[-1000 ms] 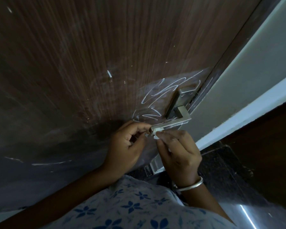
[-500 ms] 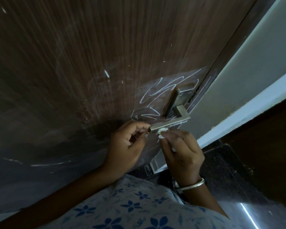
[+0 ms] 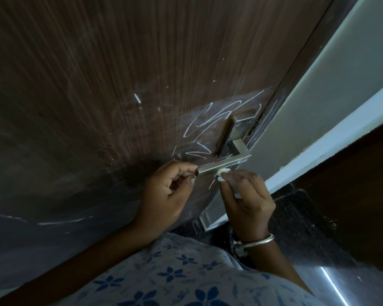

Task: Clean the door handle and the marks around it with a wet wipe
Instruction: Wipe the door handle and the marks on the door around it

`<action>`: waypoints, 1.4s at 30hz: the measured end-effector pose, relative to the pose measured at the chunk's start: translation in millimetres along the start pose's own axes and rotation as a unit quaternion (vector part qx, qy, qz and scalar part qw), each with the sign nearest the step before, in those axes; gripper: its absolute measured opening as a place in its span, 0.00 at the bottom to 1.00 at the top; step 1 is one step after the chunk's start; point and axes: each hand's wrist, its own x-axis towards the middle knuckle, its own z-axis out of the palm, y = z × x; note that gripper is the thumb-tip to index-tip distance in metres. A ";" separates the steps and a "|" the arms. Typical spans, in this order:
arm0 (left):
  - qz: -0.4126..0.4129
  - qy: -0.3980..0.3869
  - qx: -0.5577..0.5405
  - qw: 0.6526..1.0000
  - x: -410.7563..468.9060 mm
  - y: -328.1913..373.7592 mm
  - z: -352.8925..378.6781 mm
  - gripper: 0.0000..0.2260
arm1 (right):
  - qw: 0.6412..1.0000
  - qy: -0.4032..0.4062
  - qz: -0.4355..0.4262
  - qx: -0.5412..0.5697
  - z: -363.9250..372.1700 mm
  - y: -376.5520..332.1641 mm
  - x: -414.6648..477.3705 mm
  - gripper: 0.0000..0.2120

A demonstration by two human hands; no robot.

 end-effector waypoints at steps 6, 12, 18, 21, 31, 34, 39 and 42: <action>0.005 -0.003 0.006 1.000 -0.8 -1.4 0.0 0.10 | 0.999 0.031 -0.007 0.003 0.5 2.0 4.9 0.03; 0.006 -0.005 0.002 1.000 -0.2 0.1 0.4 0.11 | 1.000 0.027 0.007 0.002 -0.6 1.7 2.2 0.03; -0.005 -0.002 -0.006 1.000 -0.3 -1.9 1.1 0.10 | 0.999 0.039 0.022 -0.012 0.7 3.2 6.0 0.04; -0.001 0.002 -0.003 1.000 0.4 -0.8 1.6 0.12 | 0.998 0.032 0.050 -0.013 2.3 2.8 1.1 0.05; 0.004 0.006 -0.011 1.000 0.3 0.2 1.8 0.13 | 0.996 0.048 0.072 -0.012 1.1 8.8 3.7 0.06; 0.011 0.001 -0.003 1.000 0.2 -0.1 0.7 0.13 | 0.995 0.068 0.073 -0.001 -0.9 8.0 9.9 0.07; 0.008 -0.003 -0.004 1.000 -0.1 -2.7 0.0 0.10 | 0.994 0.062 0.089 -0.002 4.4 11.0 6.7 0.06; 0.010 -0.001 -0.011 1.000 -0.3 -2.8 -0.8 0.11 | 0.990 0.060 0.124 0.009 5.2 11.7 -3.5 0.06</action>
